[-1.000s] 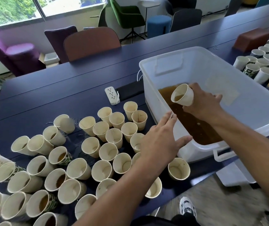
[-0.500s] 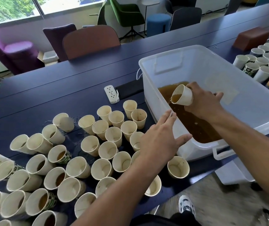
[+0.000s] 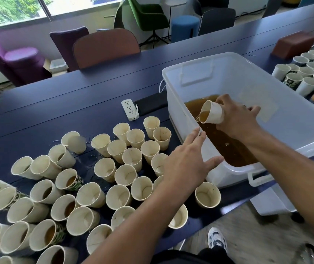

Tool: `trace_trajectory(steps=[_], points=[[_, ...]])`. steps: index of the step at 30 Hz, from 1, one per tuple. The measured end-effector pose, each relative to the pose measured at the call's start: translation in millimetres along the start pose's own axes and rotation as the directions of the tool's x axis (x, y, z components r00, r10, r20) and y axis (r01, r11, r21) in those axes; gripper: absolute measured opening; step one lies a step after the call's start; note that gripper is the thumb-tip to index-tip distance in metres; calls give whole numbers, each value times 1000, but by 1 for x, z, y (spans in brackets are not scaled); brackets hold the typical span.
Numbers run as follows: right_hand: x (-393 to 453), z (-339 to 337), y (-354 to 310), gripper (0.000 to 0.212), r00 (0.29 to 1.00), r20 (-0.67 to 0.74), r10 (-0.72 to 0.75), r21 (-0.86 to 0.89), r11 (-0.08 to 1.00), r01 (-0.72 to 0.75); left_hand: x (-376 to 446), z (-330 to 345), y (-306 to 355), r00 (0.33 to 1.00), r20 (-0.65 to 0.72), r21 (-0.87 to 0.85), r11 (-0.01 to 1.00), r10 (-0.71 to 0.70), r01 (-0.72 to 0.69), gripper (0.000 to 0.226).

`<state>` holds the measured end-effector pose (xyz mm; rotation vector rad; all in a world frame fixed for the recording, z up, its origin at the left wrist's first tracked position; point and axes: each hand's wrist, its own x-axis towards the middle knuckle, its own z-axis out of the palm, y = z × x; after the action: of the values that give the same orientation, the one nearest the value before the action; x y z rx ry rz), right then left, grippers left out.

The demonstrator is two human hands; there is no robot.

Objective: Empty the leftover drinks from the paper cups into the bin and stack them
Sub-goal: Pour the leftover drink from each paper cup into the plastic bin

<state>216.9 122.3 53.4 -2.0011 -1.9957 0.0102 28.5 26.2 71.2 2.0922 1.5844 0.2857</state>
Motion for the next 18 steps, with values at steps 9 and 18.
trace_trajectory(steps=[9, 18], points=[[1, 2, 2, 59, 990, -106, -94, -139, 987, 79, -1, -1, 0, 1000, 3, -7, 1000, 9, -9, 81], [0, 1, 1, 59, 984, -132, -117, -173, 980, 93, 0, -1, -1, 1000, 0, -13, 1000, 10, -10, 81]])
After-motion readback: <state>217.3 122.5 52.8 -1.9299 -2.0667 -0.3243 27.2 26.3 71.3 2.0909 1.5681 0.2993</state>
